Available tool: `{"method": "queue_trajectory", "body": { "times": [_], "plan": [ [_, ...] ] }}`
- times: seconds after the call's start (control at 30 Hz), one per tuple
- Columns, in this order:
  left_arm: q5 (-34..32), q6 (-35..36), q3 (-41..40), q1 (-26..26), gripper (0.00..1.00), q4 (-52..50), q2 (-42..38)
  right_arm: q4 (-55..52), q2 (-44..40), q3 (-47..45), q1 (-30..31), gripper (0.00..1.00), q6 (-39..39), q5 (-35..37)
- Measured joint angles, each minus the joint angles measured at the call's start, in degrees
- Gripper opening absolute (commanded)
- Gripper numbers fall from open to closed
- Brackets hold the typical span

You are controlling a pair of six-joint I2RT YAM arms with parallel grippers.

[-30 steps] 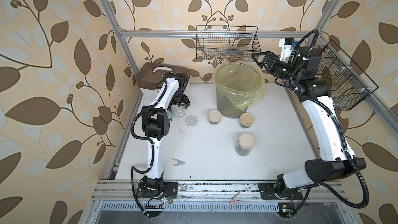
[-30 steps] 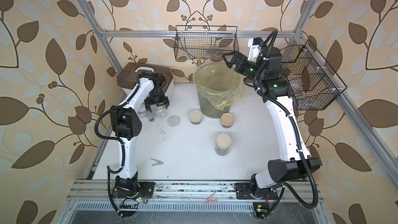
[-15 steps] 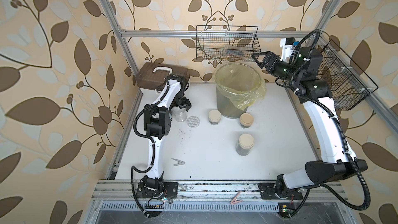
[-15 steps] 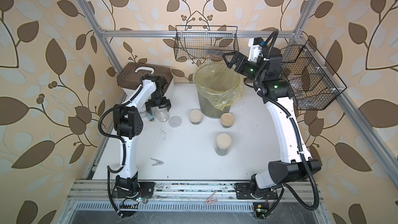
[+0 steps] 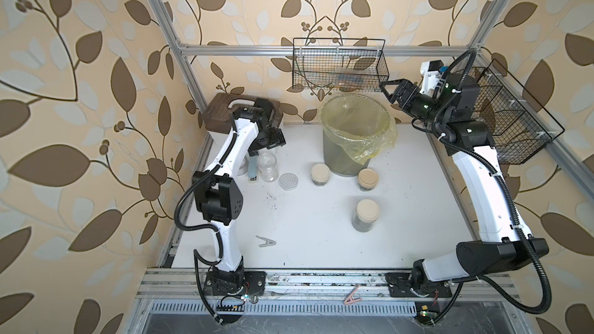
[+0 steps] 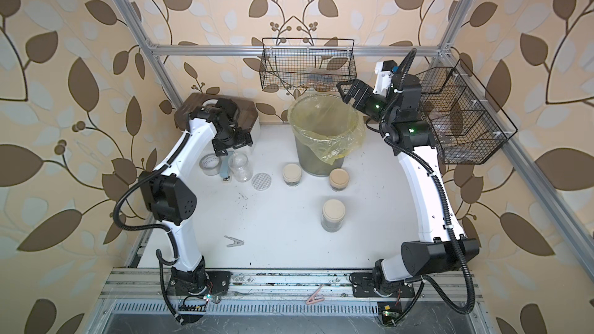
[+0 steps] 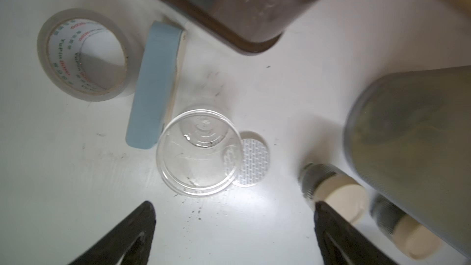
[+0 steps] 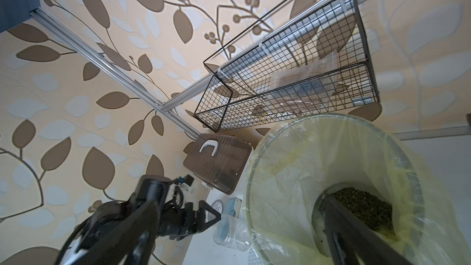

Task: Empty moldy tea leaves from jars
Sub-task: Place the jar at the center of the board, then pick up the jar from the center of the board.

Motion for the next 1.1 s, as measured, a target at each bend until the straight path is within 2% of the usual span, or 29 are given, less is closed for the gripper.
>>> {"method": "queue_trajectory", "body": {
  "times": [0.1, 0.2, 0.47, 0.6, 0.83, 1.1],
  "plan": [
    [5.0, 1.6, -4.3, -1.8, 0.94, 6.2, -6.6, 0.2, -0.2, -0.8, -0.5, 1.00, 0.2, 0.3],
    [9.2, 5.3, -8.6, -5.2, 0.98, 11.2, -10.3, 0.7, -1.2, -2.3, -0.9, 1.00, 0.2, 0.6],
    [14.1, 20.7, -17.1, -17.0, 0.99, 15.6, -9.5, 1.0, -3.3, -4.6, -1.5, 1.00, 0.2, 0.7],
    [13.2, 26.7, -17.2, -19.1, 0.99, 16.3, -7.5, 1.0, -3.8, -5.0, -1.5, 1.00, 0.2, 0.9],
    [6.3, 35.4, -17.6, -21.5, 0.99, 17.8, -2.6, 1.0, -4.8, -5.4, -1.5, 1.00, 0.2, 1.6],
    [3.0, 41.8, -19.8, -22.3, 0.99, 22.0, 1.2, 0.9, -5.8, -5.6, -1.5, 1.00, -0.3, 2.3]
  ]
}}
